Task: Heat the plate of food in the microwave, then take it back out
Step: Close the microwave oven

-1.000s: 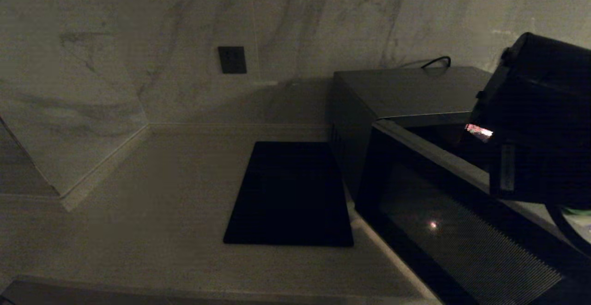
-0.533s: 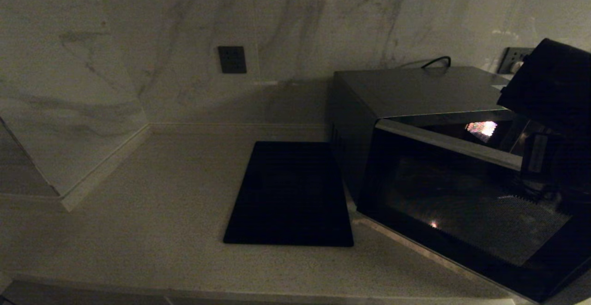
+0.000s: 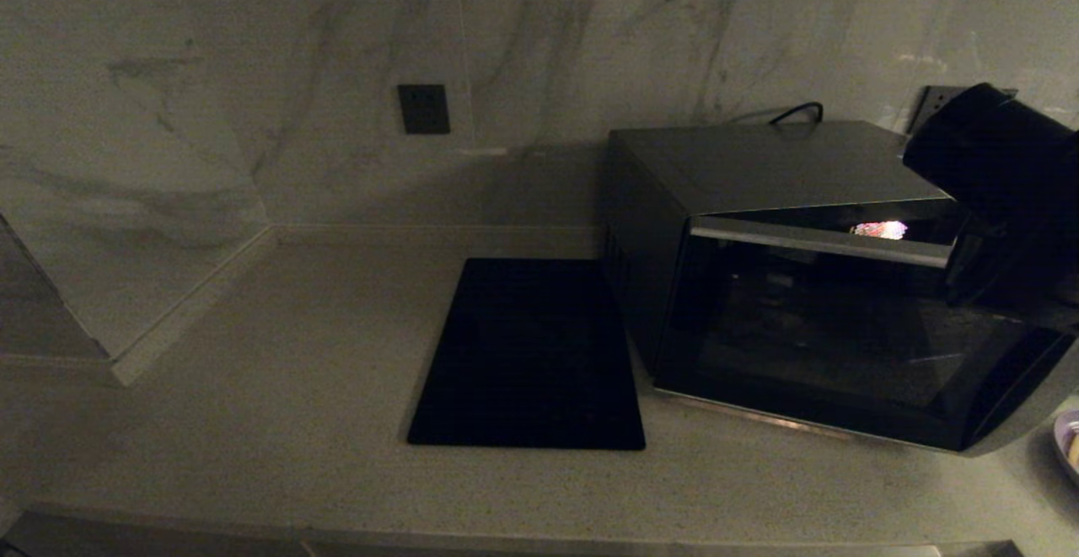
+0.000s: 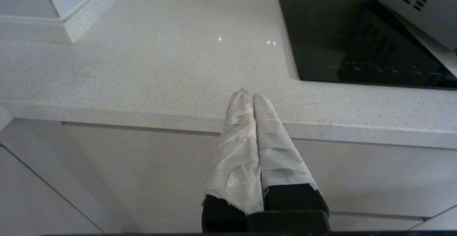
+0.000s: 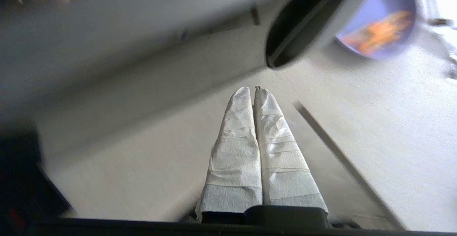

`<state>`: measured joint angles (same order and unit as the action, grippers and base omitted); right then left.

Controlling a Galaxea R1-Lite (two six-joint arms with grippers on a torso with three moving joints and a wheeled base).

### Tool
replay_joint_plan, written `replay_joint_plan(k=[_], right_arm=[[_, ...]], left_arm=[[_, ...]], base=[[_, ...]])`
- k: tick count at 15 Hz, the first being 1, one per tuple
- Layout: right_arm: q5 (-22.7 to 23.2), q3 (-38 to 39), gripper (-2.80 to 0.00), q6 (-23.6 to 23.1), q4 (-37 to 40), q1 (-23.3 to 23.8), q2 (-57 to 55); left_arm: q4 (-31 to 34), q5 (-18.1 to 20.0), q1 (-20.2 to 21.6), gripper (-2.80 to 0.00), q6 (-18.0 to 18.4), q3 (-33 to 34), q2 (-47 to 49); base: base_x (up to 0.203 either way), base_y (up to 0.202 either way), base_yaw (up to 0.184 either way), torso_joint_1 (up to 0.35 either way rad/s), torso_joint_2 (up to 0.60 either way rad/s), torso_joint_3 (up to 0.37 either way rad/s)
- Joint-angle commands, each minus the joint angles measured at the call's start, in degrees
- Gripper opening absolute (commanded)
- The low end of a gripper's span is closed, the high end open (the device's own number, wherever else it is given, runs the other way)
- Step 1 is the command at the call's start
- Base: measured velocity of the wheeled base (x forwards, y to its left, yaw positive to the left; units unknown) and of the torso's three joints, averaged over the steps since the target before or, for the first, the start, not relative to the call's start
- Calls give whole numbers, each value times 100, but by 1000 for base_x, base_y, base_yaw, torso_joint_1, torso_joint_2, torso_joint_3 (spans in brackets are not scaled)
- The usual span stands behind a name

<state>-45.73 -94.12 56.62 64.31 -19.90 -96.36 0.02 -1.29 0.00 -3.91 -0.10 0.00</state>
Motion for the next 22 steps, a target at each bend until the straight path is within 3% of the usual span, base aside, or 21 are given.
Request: replay_joint_plan(k=[1,6,8,16,22], right_arm=[[803,47,-280,-691,-1258,755,-212],[3812,-4,-280,-1336,-2190,2235,-170],[4415,50,-280,-1368,-2571,2666,-223],[4398,482,-280,-1583,-3925,3178,-473],[4327,509,-280,-1523,-4023,3238,-585]], left_arm=[[-2,-3,0,-280,-5,1,0],[-2,-3,0,-280,-5,1,0],[-2,-3,0,-280,-5,1,0],[-2,-3,0,-280,-5,1,0],[-2,-3,0,-280,-5,1,0]], base=[[0,0,0,0,0,0],[0,0,0,0,0,0],[0,0,0,0,0,0],[0,0,0,0,0,0],[0,0,0,0,0,0]])
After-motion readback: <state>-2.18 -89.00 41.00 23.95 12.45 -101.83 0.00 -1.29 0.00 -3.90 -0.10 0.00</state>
